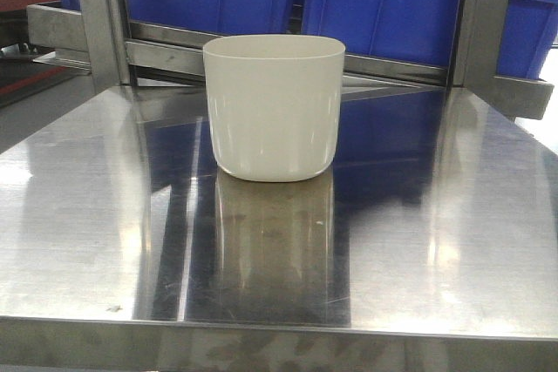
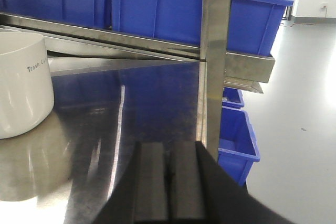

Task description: Move white bin to right shelf second layer

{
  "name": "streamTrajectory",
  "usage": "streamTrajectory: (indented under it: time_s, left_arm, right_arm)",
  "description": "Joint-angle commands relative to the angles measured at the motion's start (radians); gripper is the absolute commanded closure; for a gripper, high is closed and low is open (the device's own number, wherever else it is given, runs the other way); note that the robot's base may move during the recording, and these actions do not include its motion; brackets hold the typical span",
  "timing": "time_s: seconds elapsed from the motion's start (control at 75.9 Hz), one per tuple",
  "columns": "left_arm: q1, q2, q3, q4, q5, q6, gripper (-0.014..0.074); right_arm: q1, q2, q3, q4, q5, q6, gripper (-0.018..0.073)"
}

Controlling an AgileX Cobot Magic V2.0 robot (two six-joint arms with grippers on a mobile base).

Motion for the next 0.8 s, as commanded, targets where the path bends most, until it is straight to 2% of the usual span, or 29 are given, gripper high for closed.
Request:
streamTrajectory:
  time_s: [0.0,0.237,0.408,0.487,0.593,0.79]
  left_arm:
    - [-0.003,-0.014,0.037,0.000,-0.087,-0.005,0.0512]
    - [-0.003,-0.014,0.037,0.000,-0.087,-0.005,0.0512]
    - [-0.003,-0.014,0.037,0.000,-0.087,-0.005,0.0512]
    - [-0.003,-0.014,0.037,0.000,-0.087,-0.005,0.0512]
    - [-0.003,-0.014,0.037,0.000,-0.087,-0.005,0.0512]
    - [-0.003,-0.014,0.037,0.000,-0.087,-0.005,0.0512]
  right_arm:
    - [-0.006,-0.020,-0.017,-0.008,-0.090,0.000,0.0511]
    - [-0.006,-0.020,-0.033,-0.008,-0.069,-0.001,0.0511]
    - [-0.006,0.013,-0.159,-0.028,0.132,-0.029,0.0511]
    - [-0.006,0.069,-0.232,-0.030,0.242,-0.060,0.0511]
    - [-0.006,0.169,-0.301,-0.030,0.316,-0.111,0.0511]
    - [-0.006,0.420,-0.386,-0.029,0.290,-0.134,0.0511]
